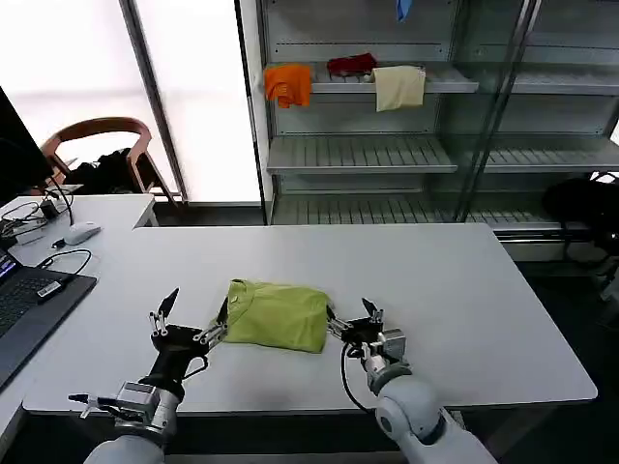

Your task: Fold and organize the clothes.

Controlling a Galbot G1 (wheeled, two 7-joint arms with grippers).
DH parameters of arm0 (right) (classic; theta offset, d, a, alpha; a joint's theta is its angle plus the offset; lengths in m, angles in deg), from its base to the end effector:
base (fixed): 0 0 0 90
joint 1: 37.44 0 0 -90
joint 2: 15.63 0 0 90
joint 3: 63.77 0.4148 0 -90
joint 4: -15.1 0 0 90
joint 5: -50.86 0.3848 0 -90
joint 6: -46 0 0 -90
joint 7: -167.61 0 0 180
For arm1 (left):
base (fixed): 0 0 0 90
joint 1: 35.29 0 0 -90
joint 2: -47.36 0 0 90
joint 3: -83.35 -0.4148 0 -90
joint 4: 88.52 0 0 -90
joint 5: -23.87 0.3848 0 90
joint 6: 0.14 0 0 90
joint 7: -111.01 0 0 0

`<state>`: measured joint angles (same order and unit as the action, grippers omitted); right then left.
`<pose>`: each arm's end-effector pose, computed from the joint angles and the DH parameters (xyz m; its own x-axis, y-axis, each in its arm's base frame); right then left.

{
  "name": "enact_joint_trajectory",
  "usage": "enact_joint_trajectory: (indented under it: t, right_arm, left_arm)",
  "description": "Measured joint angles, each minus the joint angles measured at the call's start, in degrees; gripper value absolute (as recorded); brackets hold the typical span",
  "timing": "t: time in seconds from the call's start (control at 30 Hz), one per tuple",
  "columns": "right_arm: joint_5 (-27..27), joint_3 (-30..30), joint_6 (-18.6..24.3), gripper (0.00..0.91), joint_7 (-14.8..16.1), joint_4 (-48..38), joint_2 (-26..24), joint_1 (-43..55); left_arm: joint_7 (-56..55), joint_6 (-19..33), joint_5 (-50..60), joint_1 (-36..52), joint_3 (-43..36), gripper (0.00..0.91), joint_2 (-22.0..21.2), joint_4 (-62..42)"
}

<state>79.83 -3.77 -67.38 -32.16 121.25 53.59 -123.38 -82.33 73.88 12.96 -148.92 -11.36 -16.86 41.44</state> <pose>0.3443 0.0636 -0.3298 -0.9169 -0.2766 0.2877 -0.2721 0.9606 0.0564 0.2046 0.0511 -0.2658 -0.9972 0.0688 0.0293 0.0732 0.9776 0.1975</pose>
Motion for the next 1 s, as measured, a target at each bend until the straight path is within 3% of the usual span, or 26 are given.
enact_joint_trajectory:
  t: [0.1, 0.17, 0.2, 0.27, 0.37, 0.4, 0.47, 0.57, 1.0]
  right_arm:
    - [-0.79, -1.45, -0.67, 0.907, -0.63, -1.39, 1.16, 1.48]
    - [-1.28, -2.3, -1.13, 0.826, -1.09, -2.32, 1.86, 2.39]
    - [-1.48, -2.64, -1.3, 0.675, -1.35, -2.85, 2.21, 2.81]
    - [-1.99, -3.15, -1.58, 0.524, -1.88, -3.89, 2.92, 3.44]
    - [-2.61, -3.75, -1.71, 0.373, -2.48, -5.26, 3.84, 3.9]
    - [-2.81, -3.91, -1.71, 0.222, -2.58, -5.71, 4.05, 4.04]
    - [-3.13, -4.16, -1.7, 0.101, -2.75, -6.49, 4.46, 4.37]
    - [-3.65, -4.5, -1.57, 0.0, -2.88, -7.58, 5.15, 4.95]
    - [-5.59, -4.98, 0.29, 0.0, -1.27, -11.57, 6.51, 6.87]
  left_arm:
    - [0.04, 0.53, 0.13, -0.74, 0.64, 0.907, -0.09, 0.0]
    - [0.07, 0.9, 0.13, -1.24, 0.91, 0.907, -0.14, -0.01]
    - [0.09, 1.1, 0.14, -1.46, 1.02, 0.907, -0.18, -0.02]
    - [0.12, 1.37, 0.15, -1.81, 1.15, 0.907, -0.34, -0.05]
    - [0.13, 1.6, 0.15, -2.19, 1.38, 0.907, -0.53, -0.3]
    - [0.14, 1.66, 0.15, -2.32, 1.53, 0.907, -0.55, -0.39]
    - [0.14, 1.74, 0.14, -2.51, 1.77, 0.907, -0.56, -0.47]
    - [0.23, 1.79, 0.1, -2.68, 1.8, 0.907, -0.56, -0.45]
    - [0.62, 2.01, 0.12, -3.36, 1.41, 0.907, -0.87, 0.02]
